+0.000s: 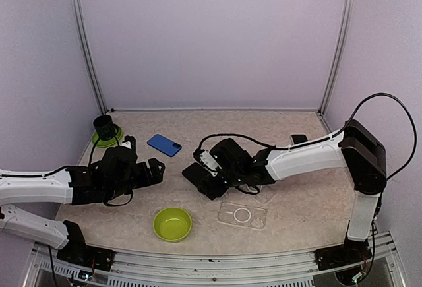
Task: Put the phone into the phone case
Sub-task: Pick up the phone at the center of the board, then pass from the right arm to the left
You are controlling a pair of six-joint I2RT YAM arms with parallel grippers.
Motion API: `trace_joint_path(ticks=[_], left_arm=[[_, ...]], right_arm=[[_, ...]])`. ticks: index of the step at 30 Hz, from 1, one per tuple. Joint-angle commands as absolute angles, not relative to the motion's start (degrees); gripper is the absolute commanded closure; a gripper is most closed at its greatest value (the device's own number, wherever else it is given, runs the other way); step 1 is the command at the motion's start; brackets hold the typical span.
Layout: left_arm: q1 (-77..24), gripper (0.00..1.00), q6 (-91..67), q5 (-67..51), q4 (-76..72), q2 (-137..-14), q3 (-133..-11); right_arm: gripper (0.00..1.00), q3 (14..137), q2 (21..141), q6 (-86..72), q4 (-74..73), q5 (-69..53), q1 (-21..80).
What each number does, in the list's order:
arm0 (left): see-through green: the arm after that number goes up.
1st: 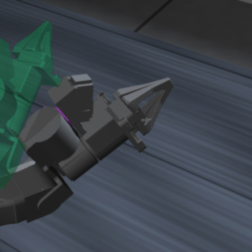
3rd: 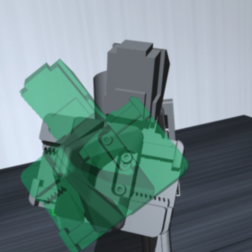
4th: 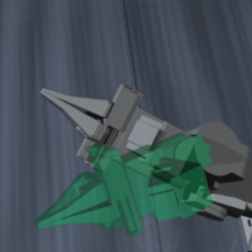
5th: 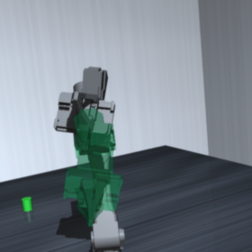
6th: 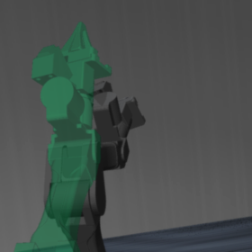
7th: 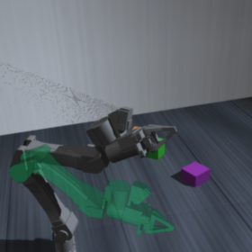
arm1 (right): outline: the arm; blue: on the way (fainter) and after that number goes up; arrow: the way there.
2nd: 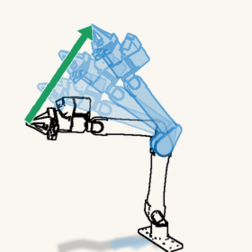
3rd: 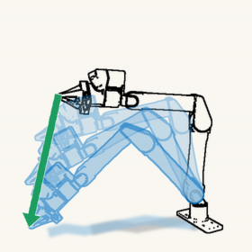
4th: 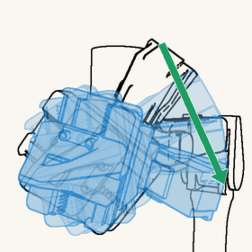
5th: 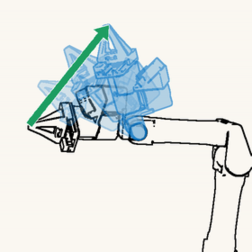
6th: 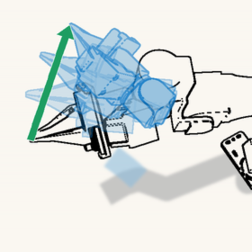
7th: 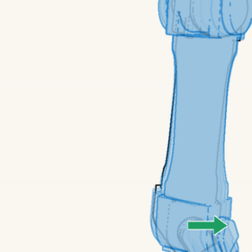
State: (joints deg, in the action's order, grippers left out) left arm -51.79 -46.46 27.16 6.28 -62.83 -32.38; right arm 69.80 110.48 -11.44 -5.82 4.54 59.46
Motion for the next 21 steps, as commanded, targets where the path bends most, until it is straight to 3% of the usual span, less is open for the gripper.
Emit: trace_joint_path(ticks=[1,21], left_arm=[[-51.14,0.01,-46.52,26.0,4.13,-63.26,-31.1],[-50.27,0.01,-46.75,23.22,2.57,-64.32,-30.3]], right_arm=[[0.49,69.38,107.3,-9.52,-0.16,3.9,60.01],[0.5,65.42,102.84,-7.79,4.46,2.65,61.41]])
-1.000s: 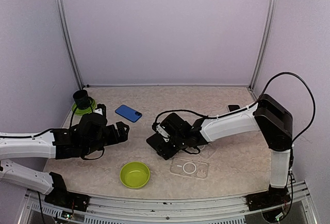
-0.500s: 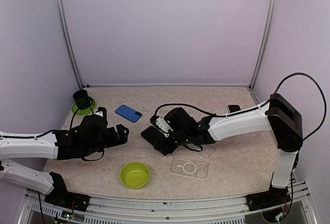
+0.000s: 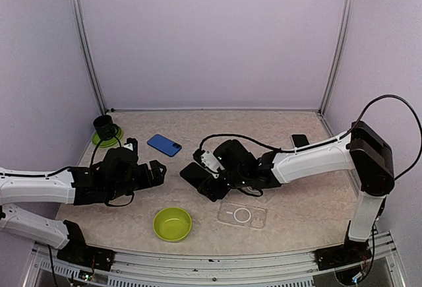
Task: Put the phone into the phone case
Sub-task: Pass from the right arm to the left
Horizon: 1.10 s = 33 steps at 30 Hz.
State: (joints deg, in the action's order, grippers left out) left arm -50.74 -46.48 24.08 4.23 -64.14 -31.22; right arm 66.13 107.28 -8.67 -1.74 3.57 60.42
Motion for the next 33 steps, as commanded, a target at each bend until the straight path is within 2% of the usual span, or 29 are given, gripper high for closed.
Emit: trace_joint_path(ticks=[1,19,28,33], left_arm=[[-50.27,0.01,-46.75,23.08,2.47,-64.4,-30.31],[-45.74,0.02,-36.96,13.85,-5.99,-66.5,-30.46],[-38.01,0.13,-36.66,-3.0,-14.64,-71.69,-31.33],[-37.88,0.12,-36.47,-8.24,-15.81,-77.28,-34.34]], right_arm=[[0.5,65.22,102.63,-7.53,4.65,2.49,61.5],[0.5,63.11,99.1,-5.89,6.22,2.37,63.24],[0.5,62.81,98.06,-5.11,6.45,2.13,64.03],[0.5,62.75,97.65,-4.66,6.1,2.57,64.4]])
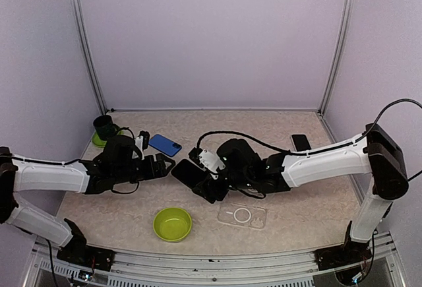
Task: Put the phone into the phone case
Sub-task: Pass from the right arm to the left
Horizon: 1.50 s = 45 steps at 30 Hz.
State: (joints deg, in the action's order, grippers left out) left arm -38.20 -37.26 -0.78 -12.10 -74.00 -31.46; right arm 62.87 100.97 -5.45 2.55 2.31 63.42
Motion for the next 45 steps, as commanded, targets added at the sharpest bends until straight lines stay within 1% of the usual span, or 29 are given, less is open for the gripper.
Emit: trace_joint_path(ticks=[1,9,13,17,23,26,28,35,39,42,45], left_arm=[[-37.9,0.12,-36.6,-9.04,-15.81,-78.46,-34.95],[-37.88,0.12,-38.58,-15.52,-18.98,-83.41,-37.38],[-37.88,0.16,-39.94,-19.16,-21.51,-84.17,-37.27],[-37.88,0.25,-41.25,-22.96,-23.92,-84.89,-37.27],[-37.77,0.42,-42.25,-26.38,-25.8,-85.72,-37.38],[-37.79,0.52,-42.74,-28.03,-26.84,-86.29,-37.18],[-37.79,0.6,-42.99,-28.4,-27.06,-86.55,-37.18],[-37.67,0.75,-43.58,-29.32,-27.77,-87.76,-37.44],[-37.47,0.9,-43.77,-29.26,-28.15,-88.54,-37.44],[-37.35,0.98,-44.5,-29.7,-29.2,-89.09,-37.15],[-37.12,1.0,-44.46,-29.51,-30.02,-88.73,-37.0]], right_arm=[[0.5,62.75,97.65,-4.58,6.09,2.57,64.42],[0.49,62.31,97.95,-4.39,6.33,3.24,64.78],[0.49,61.88,98.09,-4.22,6.9,3.56,64.78],[0.49,62.11,98.49,-3.77,7.05,4.01,64.82],[0.48,62.26,99.26,-3.26,7.47,5.06,64.8],[0.48,62.15,99.49,-3.1,7.87,5.33,64.78],[0.48,62.1,99.72,-2.87,8.1,5.48,64.82],[0.48,61.72,100.17,-2.06,8.54,6.4,64.78],[0.47,61.55,100.28,-1.76,8.48,7.62,64.78],[0.41,61.43,100.28,-1.8,8.21,8.75,64.78],[0.29,61.69,99.99,-1.99,6.69,10.84,64.78]])
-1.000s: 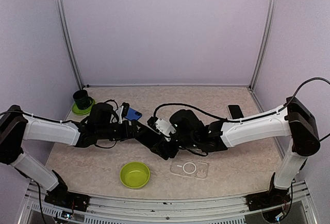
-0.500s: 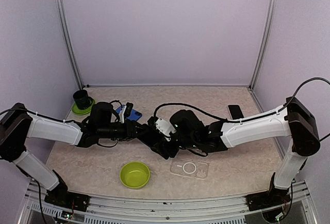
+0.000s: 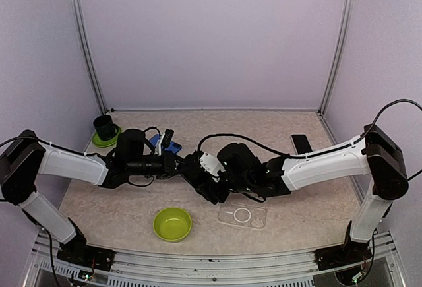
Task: Put the phone into the phone case
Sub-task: Pass from the right arm to the left, then move the phone case to the center of the board.
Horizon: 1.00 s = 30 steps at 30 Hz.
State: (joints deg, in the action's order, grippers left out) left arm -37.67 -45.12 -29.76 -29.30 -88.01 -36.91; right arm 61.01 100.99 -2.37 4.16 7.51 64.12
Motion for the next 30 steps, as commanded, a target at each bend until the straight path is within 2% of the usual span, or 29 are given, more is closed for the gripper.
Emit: trace_joint_path(ticks=[1,2,4,5,11,15,21,30], left_arm=[[-36.95,1.0,-44.56,-29.43,-30.17,-88.56,-36.93],[-36.73,1.0,-44.8,-29.49,-30.41,-88.23,-36.85],[-36.42,1.0,-45.17,-29.77,-31.34,-87.49,-36.47],[-36.33,1.0,-45.09,-29.99,-31.79,-86.81,-36.23],[-35.3,1.0,-45.01,-30.35,-32.3,-83.38,-35.17],[-34.91,1.0,-44.98,-29.23,-31.13,-82.15,-35.07],[-34.73,1.0,-45.64,-27.82,-31.46,-80.34,-34.07],[-34.02,1.0,-45.57,-29.54,-31.71,-78.58,-33.42]], right_arm=[[0.24,61.6,99.61,-2.25,6.31,11.39,64.78],[0.19,61.42,99.11,-2.54,5.98,11.64,64.65],[0.03,60.83,97.43,-3.95,5.33,11.86,64.18],[0.01,60.42,96.33,-4.74,4.95,11.71,63.82],[0.0,54.46,87.32,-12.53,5.49,6.2,57.8],[0.0,52.11,83.55,-16.5,3.11,7.93,54.41],[0.0,50.9,83.39,-24.36,-4.8,13.32,52.63],[0.01,46.54,82.52,-28.98,-9.61,13.75,52.6]])
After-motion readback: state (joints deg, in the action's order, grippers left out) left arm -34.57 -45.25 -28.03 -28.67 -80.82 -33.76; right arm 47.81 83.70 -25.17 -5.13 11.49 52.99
